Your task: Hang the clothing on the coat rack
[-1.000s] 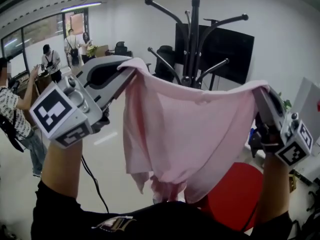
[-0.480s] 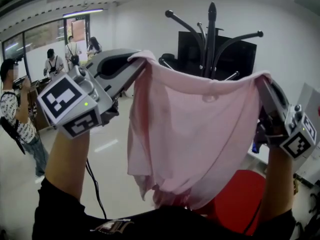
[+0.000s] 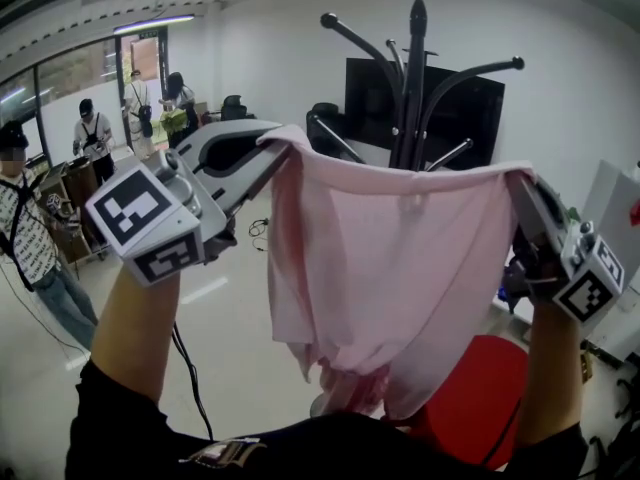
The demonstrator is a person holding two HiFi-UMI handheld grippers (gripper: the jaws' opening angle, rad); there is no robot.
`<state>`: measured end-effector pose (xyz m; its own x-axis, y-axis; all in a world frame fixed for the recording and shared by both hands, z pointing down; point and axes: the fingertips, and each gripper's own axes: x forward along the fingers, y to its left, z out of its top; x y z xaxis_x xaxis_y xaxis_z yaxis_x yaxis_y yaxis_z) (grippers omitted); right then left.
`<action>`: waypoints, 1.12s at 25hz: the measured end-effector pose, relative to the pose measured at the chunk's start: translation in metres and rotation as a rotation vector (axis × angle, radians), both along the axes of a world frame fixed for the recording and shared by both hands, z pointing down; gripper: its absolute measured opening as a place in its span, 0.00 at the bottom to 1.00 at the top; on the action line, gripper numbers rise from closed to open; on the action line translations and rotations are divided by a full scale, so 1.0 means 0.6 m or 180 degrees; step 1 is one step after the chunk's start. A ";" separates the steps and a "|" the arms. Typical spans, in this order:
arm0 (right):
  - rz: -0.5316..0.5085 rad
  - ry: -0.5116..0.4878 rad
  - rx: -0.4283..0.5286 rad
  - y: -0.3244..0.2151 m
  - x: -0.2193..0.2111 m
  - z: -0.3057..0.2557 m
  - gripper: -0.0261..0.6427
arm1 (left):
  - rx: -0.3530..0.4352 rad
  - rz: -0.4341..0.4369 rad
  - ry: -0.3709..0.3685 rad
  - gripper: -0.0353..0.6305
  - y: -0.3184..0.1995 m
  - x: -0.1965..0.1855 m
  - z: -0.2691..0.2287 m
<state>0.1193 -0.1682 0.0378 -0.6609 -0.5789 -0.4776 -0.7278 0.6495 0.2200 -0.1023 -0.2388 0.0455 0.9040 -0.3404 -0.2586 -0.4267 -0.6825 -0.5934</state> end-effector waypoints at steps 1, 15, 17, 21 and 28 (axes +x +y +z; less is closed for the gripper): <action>-0.0003 -0.0009 -0.0022 -0.002 0.002 0.002 0.07 | 0.0023 0.0014 0.0006 0.06 -0.001 0.000 -0.002; -0.0220 -0.0036 0.0058 0.001 0.016 0.012 0.07 | 0.0162 0.0118 0.0014 0.06 0.010 0.003 -0.010; -0.0273 -0.0006 0.0078 0.005 0.014 0.014 0.07 | 0.0173 0.0134 0.0030 0.06 0.015 0.001 -0.011; -0.0320 0.0082 0.0100 0.005 0.012 0.015 0.07 | 0.0102 0.0146 0.0028 0.06 0.019 -0.001 -0.005; -0.0211 0.0018 -0.0047 -0.017 0.016 0.020 0.07 | 0.0085 0.0038 -0.0032 0.06 0.000 -0.004 -0.002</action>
<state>0.1290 -0.1782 0.0496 -0.7007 -0.5407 -0.4655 -0.6818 0.6996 0.2139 -0.1044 -0.2389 0.0440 0.9106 -0.3227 -0.2584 -0.4126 -0.6715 -0.6155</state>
